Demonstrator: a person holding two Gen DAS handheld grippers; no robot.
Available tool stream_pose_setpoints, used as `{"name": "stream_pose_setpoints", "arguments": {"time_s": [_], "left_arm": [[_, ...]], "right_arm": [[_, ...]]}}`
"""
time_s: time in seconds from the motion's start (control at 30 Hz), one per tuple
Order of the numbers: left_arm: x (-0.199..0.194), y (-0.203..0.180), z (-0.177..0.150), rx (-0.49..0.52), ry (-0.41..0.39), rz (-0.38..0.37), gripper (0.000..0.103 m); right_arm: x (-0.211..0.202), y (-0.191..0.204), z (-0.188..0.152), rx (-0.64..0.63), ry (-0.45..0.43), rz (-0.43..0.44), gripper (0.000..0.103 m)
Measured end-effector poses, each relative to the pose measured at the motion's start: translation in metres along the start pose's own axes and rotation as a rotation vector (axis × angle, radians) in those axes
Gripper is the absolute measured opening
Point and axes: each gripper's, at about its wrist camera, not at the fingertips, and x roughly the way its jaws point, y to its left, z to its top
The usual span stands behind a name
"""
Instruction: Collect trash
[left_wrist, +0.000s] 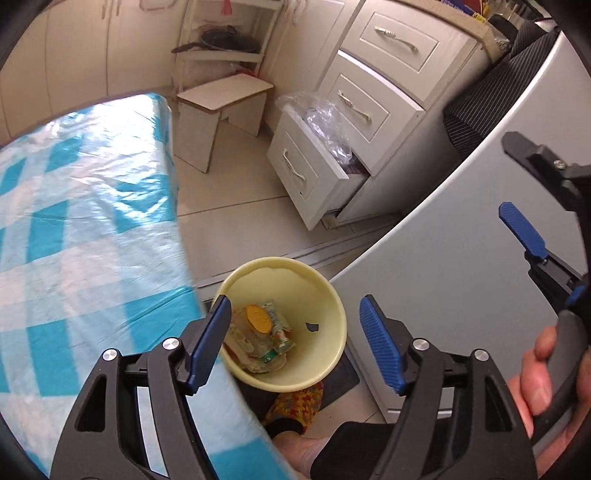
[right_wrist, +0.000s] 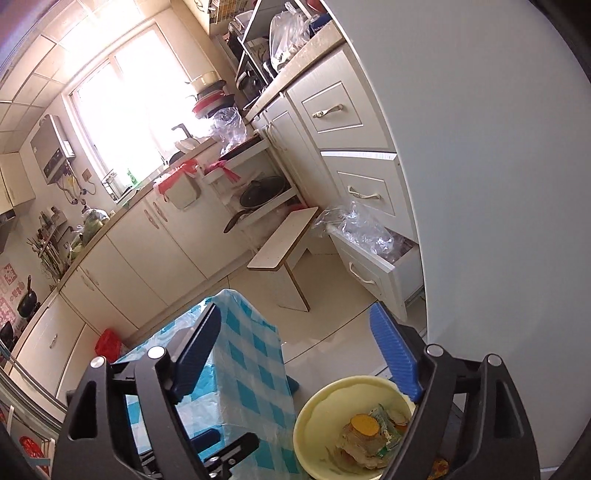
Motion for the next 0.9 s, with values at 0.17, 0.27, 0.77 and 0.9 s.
{"name": "stream_pose_setpoints", "arguments": {"time_s": [0.17, 0.27, 0.77, 0.9], "left_arm": [[-0.066, 0.017, -0.025, 0.008, -0.098, 0.092, 0.086], [-0.107, 0.030, -0.041, -0.005, -0.153, 0.157, 0.091], [-0.269, 0.078, -0.110, -0.044, -0.330, 0.360, 0.095], [-0.298, 0.085, -0.128, -0.067, -0.348, 0.395, 0.095]], "right_arm": [[-0.025, 0.018, -0.009, -0.107, -0.057, -0.070, 0.093], [-0.041, 0.031, -0.025, -0.167, -0.078, -0.104, 0.094], [-0.124, 0.105, -0.099, -0.318, 0.028, -0.015, 0.096], [-0.145, 0.118, -0.112, -0.338, 0.065, -0.016, 0.096]]}}
